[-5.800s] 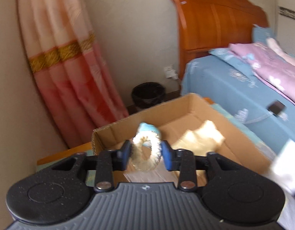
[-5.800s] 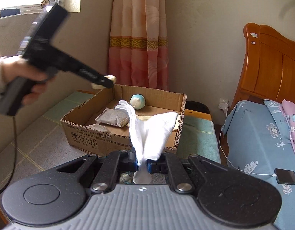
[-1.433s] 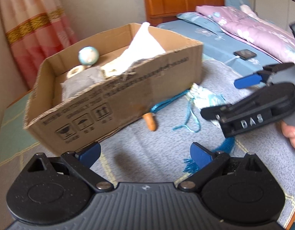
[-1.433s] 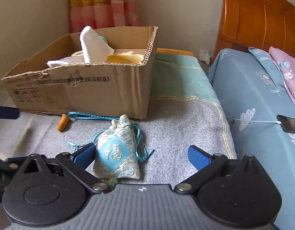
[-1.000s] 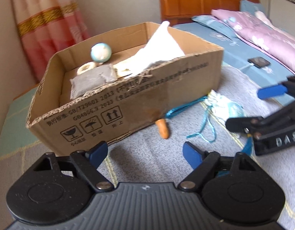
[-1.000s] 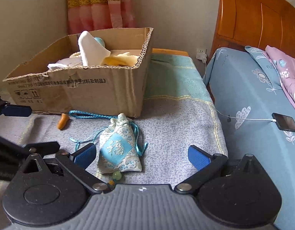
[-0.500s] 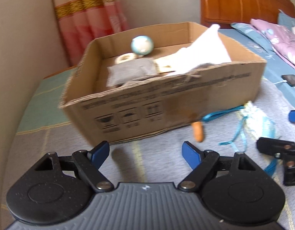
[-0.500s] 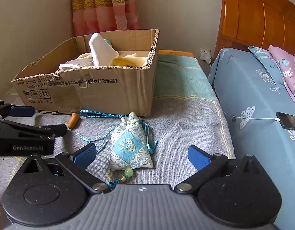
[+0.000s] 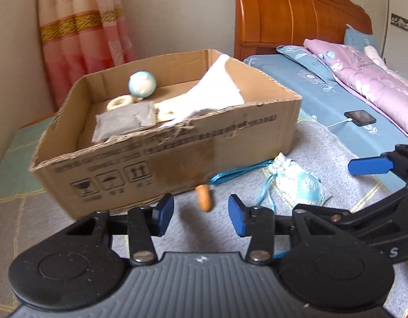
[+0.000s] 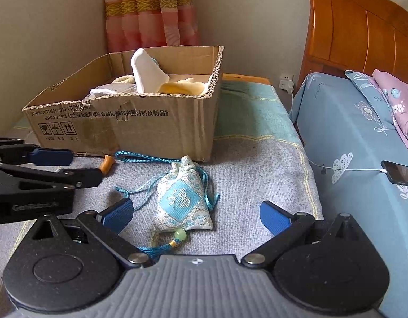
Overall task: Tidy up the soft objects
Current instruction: 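Close the left gripper on the orange bead while the right gripper grasps the sachet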
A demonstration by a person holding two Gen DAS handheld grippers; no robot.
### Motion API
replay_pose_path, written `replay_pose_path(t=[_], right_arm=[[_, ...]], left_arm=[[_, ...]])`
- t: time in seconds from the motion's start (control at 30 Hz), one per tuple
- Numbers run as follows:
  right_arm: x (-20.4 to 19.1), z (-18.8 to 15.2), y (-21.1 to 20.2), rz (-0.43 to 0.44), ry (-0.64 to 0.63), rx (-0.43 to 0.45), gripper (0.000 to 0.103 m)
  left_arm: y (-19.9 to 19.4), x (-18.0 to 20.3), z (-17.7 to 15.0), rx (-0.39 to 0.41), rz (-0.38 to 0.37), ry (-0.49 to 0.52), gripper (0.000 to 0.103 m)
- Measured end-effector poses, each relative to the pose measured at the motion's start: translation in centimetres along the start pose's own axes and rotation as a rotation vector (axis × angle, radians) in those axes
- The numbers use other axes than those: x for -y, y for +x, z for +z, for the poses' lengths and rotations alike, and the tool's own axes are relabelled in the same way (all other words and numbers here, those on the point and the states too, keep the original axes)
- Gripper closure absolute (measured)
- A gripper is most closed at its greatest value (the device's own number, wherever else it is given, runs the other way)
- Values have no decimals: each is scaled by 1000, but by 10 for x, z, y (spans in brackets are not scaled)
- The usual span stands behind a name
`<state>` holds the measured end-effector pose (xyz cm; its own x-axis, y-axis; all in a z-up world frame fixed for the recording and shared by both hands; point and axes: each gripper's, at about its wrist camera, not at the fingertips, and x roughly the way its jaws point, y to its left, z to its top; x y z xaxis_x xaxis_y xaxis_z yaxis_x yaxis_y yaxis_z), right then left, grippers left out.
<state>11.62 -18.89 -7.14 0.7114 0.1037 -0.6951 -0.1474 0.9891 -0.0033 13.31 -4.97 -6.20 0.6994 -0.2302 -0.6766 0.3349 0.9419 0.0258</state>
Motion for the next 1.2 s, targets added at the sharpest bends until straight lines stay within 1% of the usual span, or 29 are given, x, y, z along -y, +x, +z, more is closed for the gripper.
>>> replay_pose_path(t=[0.03, 0.13, 0.3, 0.37, 0.4, 0.43, 0.53, 0.67, 0.8, 0.87, 0.97, 1.03, 1.07, 1.17, 1.2], right_arm=[[1, 0, 0, 1, 1, 0, 0], [4, 0, 0, 9, 5, 5, 0], [6, -1, 0, 37, 1, 16, 0], [5, -1, 1, 47, -7, 20, 0], [5, -2, 1, 49, -11, 21, 0], [4, -2, 1, 52, -17, 22, 0], [4, -2, 2, 61, -26, 25, 0], [3, -3, 4, 74, -45, 23, 0], [0, -3, 10, 89, -79, 23, 3], [-1, -3, 15, 98, -85, 23, 10], [-7, 0, 21, 61, -118, 43, 18], [-12, 2, 23, 39, -144, 50, 26], [-13, 3, 23, 41, -150, 49, 28], [-19, 4, 23, 40, -169, 50, 40], [-20, 4, 22, 42, -170, 50, 48]], left_arm=[[3, 1, 0, -4, 1, -1, 65], [12, 3, 0, -23, -1, -8, 73], [16, 3, 0, -1, 6, -18, 78], [17, 2, 0, 1, 2, -25, 84], [17, 2, 0, 3, 1, -25, 90], [17, 2, 0, 4, 2, -24, 92], [17, 3, -1, 10, -2, -15, 95], [15, -2, -1, 8, -3, -18, 95], [12, -10, -4, 2, 5, -27, 95], [10, -14, -6, -1, 6, -32, 95], [8, -16, -7, -2, 10, -33, 95], [8, -16, -7, -3, 5, -34, 95], [8, -17, -7, -3, 4, -33, 95], [8, -16, -7, -2, -1, -23, 95], [8, -16, -7, -1, -4, -19, 95]])
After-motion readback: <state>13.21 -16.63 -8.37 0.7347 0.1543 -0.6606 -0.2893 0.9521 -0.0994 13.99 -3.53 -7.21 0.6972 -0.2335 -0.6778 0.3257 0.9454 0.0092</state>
